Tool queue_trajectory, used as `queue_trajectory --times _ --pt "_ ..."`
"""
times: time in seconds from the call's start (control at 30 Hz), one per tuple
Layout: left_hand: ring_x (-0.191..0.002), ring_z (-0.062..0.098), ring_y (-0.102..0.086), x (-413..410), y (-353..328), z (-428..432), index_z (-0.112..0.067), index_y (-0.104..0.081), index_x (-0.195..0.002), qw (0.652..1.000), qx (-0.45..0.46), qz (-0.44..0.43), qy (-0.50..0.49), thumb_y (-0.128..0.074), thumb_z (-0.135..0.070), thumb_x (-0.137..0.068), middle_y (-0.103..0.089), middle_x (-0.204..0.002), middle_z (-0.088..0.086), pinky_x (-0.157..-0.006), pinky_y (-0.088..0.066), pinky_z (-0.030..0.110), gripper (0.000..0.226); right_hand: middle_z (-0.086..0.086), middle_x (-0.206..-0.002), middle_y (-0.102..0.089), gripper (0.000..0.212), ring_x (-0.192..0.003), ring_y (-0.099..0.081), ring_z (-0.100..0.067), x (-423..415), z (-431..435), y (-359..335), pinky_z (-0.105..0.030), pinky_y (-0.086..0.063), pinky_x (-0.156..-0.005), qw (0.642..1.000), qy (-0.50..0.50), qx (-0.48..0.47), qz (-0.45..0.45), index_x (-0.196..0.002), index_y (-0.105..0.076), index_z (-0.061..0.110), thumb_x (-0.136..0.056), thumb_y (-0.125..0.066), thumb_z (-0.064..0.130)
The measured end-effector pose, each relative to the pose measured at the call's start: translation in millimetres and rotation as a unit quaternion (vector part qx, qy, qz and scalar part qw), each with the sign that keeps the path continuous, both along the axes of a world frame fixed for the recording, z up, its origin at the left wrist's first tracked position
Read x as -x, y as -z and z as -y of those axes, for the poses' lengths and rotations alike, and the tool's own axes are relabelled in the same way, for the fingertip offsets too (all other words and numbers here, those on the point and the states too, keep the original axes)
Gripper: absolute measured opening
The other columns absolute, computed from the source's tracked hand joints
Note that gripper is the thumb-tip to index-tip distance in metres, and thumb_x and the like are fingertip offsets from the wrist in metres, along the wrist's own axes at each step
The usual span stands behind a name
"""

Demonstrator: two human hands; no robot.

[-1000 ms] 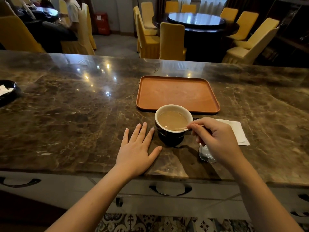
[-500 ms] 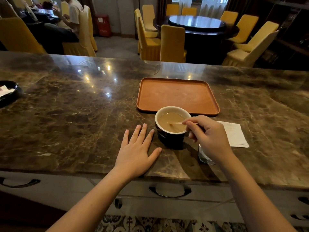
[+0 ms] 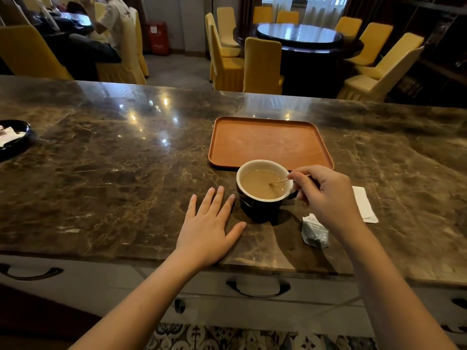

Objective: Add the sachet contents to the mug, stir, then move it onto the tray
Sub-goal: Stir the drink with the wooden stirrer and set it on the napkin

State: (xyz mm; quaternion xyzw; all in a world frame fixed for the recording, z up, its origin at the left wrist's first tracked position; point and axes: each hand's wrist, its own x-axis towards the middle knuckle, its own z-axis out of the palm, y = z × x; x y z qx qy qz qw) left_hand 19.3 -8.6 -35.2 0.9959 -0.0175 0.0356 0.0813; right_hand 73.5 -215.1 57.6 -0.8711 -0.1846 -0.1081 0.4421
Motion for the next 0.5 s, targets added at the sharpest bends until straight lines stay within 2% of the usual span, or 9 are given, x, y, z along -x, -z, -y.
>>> queue_trajectory --times 0.13,0.27,0.4,0.5 --pt "-0.137 0.013 0.016 0 0 0 -0.031 0.005 -0.141 1.000 0.001 0.002 0.001 0.001 -0.066 -0.080 0.017 -0.146 -0.006 -0.111 0.013 0.043 0.070 0.001 -0.073 -0.065 0.018 -0.062 -0.058 -0.008 7 -10 3 -0.013 -0.048 -0.055 0.998 -0.020 -0.045 -0.048 -0.096 -0.068 0.013 -0.089 -0.052 0.017" --pt "-0.137 0.012 0.017 0 0 0 -0.032 0.007 -0.141 1.000 -0.001 0.006 -0.001 -0.002 -0.066 -0.083 0.018 -0.145 -0.006 -0.110 0.014 0.042 0.068 -0.001 -0.067 -0.063 0.016 -0.054 -0.055 -0.007 12 -4 -8 -0.012 -0.043 -0.049 0.993 -0.063 -0.057 -0.083 -0.086 -0.069 0.017 -0.088 -0.054 0.016" --pt "-0.138 0.013 0.016 0 0 0 -0.032 0.006 -0.141 1.000 -0.002 0.004 -0.002 0.000 -0.066 -0.081 0.018 -0.144 -0.006 -0.111 0.012 0.043 0.070 0.000 -0.064 -0.062 0.016 -0.050 -0.055 -0.006 10 5 -21 -0.012 -0.042 -0.046 0.996 -0.065 0.008 -0.053 -0.080 -0.069 0.016 -0.088 -0.055 0.014" --pt "-0.138 0.013 0.015 0 1 0 -0.031 0.004 -0.142 1.000 -0.001 0.007 -0.002 -0.001 -0.066 -0.081 0.017 -0.145 -0.006 -0.111 0.012 0.043 0.070 0.007 -0.065 -0.059 0.017 -0.053 -0.055 -0.006 6 6 -23 -0.012 -0.042 -0.048 0.998 -0.030 0.062 -0.003 -0.081 -0.068 0.014 -0.089 -0.053 0.014"
